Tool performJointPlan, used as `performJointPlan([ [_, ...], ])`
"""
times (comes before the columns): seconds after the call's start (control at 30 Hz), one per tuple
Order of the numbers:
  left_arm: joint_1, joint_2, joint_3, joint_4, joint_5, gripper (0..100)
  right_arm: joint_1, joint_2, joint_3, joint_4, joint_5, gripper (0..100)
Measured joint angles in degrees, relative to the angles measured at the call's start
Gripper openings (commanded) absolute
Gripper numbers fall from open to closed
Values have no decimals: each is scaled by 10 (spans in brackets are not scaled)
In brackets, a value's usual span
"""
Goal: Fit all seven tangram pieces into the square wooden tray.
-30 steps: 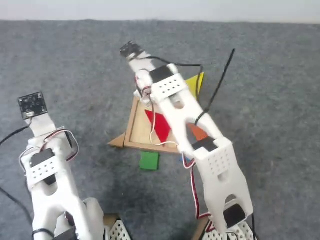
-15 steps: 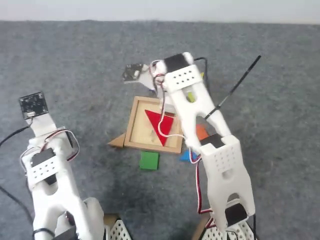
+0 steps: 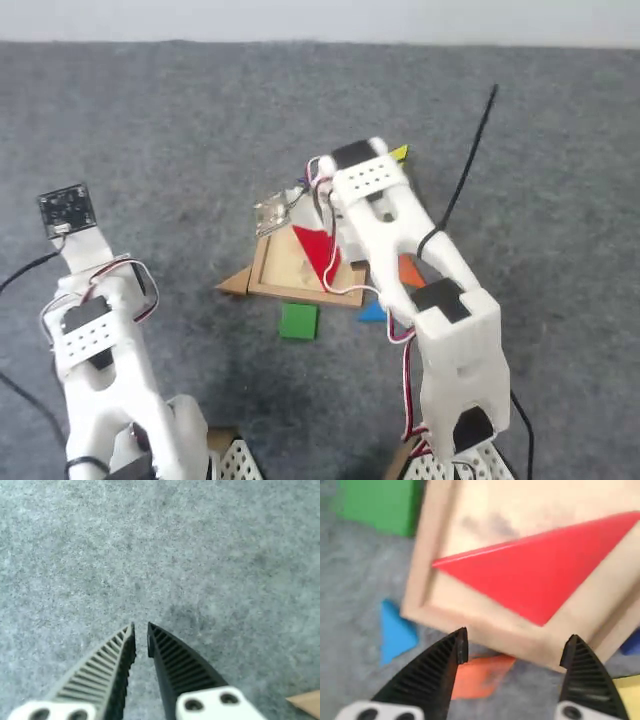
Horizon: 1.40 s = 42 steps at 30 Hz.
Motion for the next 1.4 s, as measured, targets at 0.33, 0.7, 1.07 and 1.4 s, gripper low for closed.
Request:
performJointPlan([
  [0.33, 0, 0, 0, 0, 0, 40, -11, 5, 17, -84, -32, 303],
  [0.7, 14, 0, 0, 0, -8, 40, -31, 27, 38, -108, -33, 291],
  [1.07, 16, 0, 0, 0, -16, 40, -43, 27, 30, -136, -153, 34],
  [1.4, 16, 0, 0, 0, -17, 40, -55, 27, 35, -149, -264, 23],
])
